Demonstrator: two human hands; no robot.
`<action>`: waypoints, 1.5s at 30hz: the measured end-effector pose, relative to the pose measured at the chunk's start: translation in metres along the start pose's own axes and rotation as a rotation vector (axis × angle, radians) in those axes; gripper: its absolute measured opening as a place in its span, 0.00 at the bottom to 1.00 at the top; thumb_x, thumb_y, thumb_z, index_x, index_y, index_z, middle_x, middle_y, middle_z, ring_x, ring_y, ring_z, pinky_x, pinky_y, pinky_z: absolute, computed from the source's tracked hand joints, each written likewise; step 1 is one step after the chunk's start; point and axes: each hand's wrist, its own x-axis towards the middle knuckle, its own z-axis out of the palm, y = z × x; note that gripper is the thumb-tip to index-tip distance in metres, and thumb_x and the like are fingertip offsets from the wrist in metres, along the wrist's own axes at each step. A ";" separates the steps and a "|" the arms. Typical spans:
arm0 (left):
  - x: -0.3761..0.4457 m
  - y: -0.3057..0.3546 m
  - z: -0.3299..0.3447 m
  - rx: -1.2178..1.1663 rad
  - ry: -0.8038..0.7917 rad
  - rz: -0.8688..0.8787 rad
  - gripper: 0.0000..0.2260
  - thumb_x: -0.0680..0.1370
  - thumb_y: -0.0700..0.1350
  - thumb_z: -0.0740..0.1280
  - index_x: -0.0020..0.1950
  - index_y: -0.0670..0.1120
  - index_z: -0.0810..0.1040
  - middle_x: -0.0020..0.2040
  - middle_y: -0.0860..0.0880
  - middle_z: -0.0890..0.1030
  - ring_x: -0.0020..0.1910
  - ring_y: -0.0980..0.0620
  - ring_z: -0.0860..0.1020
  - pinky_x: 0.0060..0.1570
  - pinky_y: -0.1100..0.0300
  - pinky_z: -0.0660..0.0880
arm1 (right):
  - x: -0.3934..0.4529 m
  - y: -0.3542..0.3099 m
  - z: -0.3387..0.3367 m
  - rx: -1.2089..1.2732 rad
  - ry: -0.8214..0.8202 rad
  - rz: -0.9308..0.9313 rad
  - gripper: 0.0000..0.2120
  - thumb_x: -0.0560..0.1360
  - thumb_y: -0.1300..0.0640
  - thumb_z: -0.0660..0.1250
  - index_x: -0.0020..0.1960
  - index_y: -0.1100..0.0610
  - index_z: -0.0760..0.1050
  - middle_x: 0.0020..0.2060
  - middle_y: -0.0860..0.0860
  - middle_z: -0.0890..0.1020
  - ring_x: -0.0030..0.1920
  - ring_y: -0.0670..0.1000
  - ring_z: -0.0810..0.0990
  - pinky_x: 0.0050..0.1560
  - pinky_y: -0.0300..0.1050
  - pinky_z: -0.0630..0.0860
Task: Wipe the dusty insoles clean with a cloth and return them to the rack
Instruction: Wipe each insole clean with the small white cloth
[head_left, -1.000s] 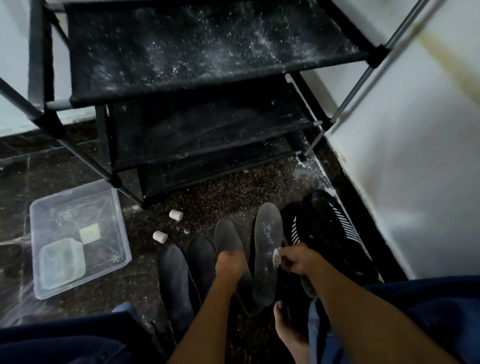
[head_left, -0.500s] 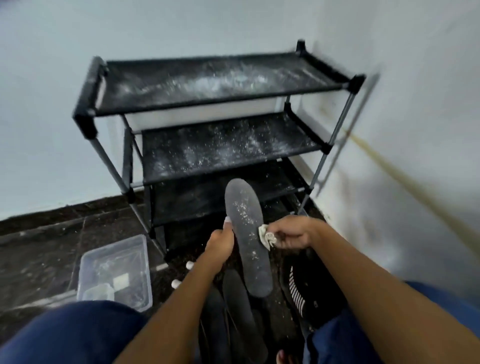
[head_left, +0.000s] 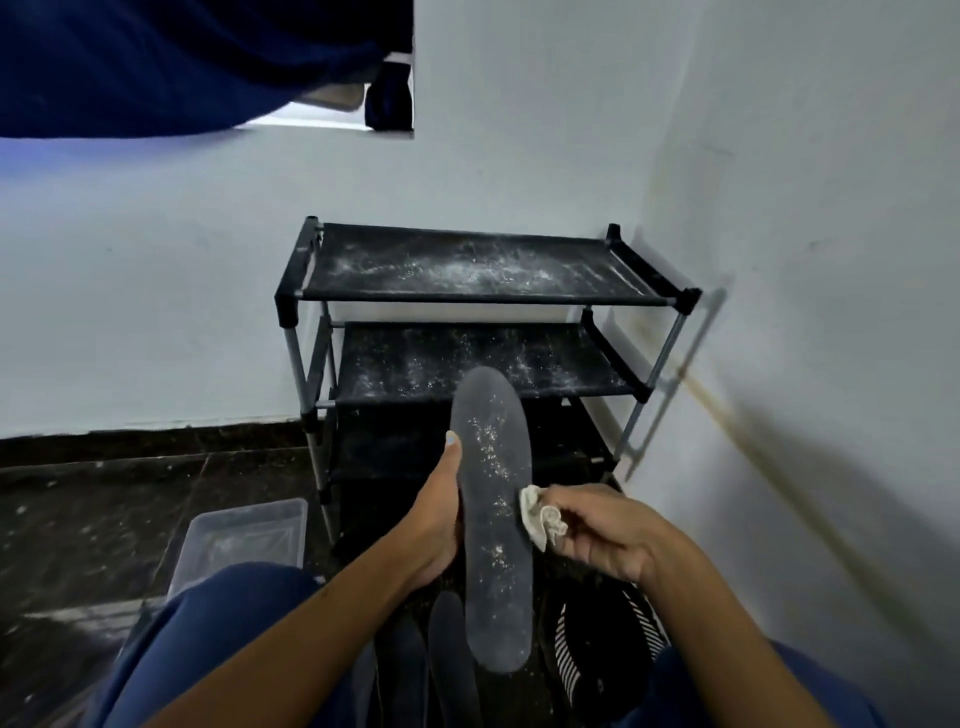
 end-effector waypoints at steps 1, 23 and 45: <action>0.002 -0.001 0.000 -0.044 -0.012 -0.030 0.32 0.79 0.65 0.46 0.64 0.43 0.75 0.58 0.41 0.81 0.56 0.45 0.79 0.54 0.52 0.76 | 0.002 0.000 0.001 -0.028 -0.003 0.001 0.09 0.72 0.69 0.64 0.34 0.62 0.78 0.28 0.54 0.78 0.27 0.45 0.75 0.29 0.35 0.75; 0.036 0.011 -0.018 -0.225 -0.255 -0.166 0.33 0.80 0.63 0.45 0.66 0.40 0.73 0.58 0.34 0.79 0.50 0.34 0.80 0.57 0.37 0.72 | 0.032 -0.031 0.018 -0.446 0.469 -0.862 0.11 0.70 0.66 0.70 0.45 0.50 0.78 0.38 0.45 0.83 0.39 0.40 0.80 0.40 0.32 0.76; 0.024 -0.001 -0.009 -0.147 -0.386 -0.230 0.30 0.80 0.61 0.46 0.59 0.40 0.76 0.49 0.37 0.80 0.39 0.39 0.81 0.45 0.44 0.78 | 0.048 -0.015 0.014 -0.869 0.732 -1.083 0.10 0.73 0.62 0.69 0.54 0.58 0.81 0.44 0.50 0.84 0.42 0.47 0.81 0.48 0.30 0.72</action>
